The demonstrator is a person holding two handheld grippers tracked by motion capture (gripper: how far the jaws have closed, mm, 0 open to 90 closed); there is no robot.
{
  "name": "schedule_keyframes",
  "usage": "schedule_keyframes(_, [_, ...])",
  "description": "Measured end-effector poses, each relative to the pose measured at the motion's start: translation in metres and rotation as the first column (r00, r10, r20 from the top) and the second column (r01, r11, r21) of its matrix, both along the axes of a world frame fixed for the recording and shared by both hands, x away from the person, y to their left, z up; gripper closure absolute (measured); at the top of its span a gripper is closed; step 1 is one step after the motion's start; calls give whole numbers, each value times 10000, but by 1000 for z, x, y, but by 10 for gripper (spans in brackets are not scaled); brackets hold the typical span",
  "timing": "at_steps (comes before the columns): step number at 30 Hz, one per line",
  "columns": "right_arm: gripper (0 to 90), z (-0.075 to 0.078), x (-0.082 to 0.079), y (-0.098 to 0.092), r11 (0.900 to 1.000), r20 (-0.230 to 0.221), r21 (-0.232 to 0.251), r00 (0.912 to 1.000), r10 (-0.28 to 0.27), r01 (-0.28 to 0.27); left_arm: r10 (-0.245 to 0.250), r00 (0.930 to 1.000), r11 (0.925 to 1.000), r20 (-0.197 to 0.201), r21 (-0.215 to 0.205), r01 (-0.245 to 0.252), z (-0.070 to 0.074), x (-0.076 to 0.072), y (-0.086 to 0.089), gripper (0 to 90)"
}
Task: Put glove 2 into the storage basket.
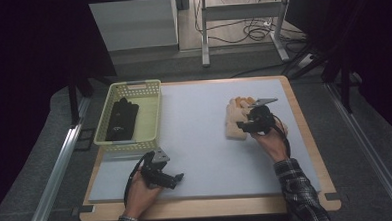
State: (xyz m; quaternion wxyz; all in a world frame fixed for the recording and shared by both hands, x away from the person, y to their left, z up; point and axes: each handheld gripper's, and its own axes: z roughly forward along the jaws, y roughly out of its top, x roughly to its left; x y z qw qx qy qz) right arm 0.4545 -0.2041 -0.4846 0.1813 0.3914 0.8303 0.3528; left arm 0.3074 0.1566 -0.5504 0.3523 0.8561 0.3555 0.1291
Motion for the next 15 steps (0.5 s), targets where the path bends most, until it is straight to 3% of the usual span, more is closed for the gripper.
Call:
schedule_keyframes(5, [373, -11, 16, 13, 9984, 134, -569, 9999, -48, 56, 1, 10000, 10000, -5, -7, -1, 0, 0, 0, 7])
schedule_keyframes(11, [313, -24, 31, 20, 9973, -44, -689, 9996, -272, 268, 13, 10000, 10000, 5, -22, -13, 0, 0, 0, 7])
schedule_keyframes(15, [428, -33, 35, 22, 9955, -222, -844, 9988, -447, 427, 14, 10000, 10000, 12, -15, -14, 0, 0, 0, 7])
